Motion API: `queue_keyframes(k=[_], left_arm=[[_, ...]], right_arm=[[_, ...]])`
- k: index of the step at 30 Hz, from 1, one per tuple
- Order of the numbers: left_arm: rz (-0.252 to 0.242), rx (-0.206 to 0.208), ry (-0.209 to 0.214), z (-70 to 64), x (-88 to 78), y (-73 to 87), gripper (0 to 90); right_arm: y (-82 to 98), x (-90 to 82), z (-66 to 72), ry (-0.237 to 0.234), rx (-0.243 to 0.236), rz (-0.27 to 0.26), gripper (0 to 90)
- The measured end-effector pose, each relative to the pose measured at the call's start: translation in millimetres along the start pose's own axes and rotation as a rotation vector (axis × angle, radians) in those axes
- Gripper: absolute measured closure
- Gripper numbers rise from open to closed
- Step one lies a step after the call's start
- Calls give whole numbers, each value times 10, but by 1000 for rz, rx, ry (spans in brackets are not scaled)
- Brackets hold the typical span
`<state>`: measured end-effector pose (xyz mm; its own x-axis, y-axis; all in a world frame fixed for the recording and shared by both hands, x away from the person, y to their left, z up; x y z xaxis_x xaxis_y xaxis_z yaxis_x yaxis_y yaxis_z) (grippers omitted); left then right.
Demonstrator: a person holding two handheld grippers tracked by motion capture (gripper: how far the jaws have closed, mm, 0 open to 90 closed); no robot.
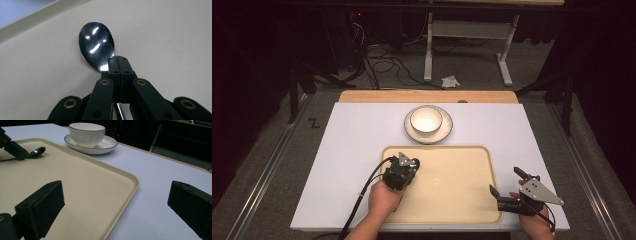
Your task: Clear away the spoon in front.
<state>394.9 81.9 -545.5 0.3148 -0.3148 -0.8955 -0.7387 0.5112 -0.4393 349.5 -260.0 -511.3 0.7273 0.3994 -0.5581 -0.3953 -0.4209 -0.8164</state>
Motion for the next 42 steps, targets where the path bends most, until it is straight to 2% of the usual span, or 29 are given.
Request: queue_keyframes(k=[8, 11, 12, 17, 22, 26, 31, 34, 37, 38, 40, 42], left_arm=[[8, -31, -40, 215, -61, 88, 900], [-19, -47, -34, 262, -119, 123, 900], [-41, -48, -27, 268, -174, 152, 900], [-58, -6, -34, 241, -333, 320, 900], [-115, -18, 1, 264, -459, 514, 892], [-149, -18, 10, 317, -512, 608, 855], [-215, -33, 24, 411, -621, 682, 719], [-262, -35, 39, 486, -697, 727, 607], [-300, -34, 85, 518, -756, 756, 508], [-314, -27, 87, 526, -781, 775, 480], [-336, -13, 47, 546, -819, 817, 410], [-359, -21, 16, 575, -863, 851, 304]], right_arm=[[1, 5, 4, 1, -4, 3, 13], [1, 3, 5, 3, -6, 6, 13], [1, 2, 5, 2, -4, 4, 13], [5, 5, -5, 5, -2, 4, 13], [-2, 11, 17, 4, -6, 7, 13], [-2, 6, 22, 4, -3, 6, 13], [5, 9, 18, 4, 3, 8, 13], [13, 17, 16, 3, 6, 14, 13], [19, 29, 20, 1, 7, 20, 13], [23, 32, 22, 1, 11, 23, 13], [27, 47, 24, 2, 11, 27, 13], [29, 63, 30, 3, 11, 32, 13]])
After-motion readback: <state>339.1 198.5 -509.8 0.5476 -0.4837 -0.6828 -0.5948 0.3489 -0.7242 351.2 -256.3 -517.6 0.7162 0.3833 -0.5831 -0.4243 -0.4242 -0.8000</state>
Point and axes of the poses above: each handheld gripper's, and its own axes: x roughly forward along the jaws, y roughly out of its underside, z roughly to its left, the point moved 5 cm from there along x, roughly forward along the jaws, and after that the axes turned 15 degrees about z, right-handed, at the moved point
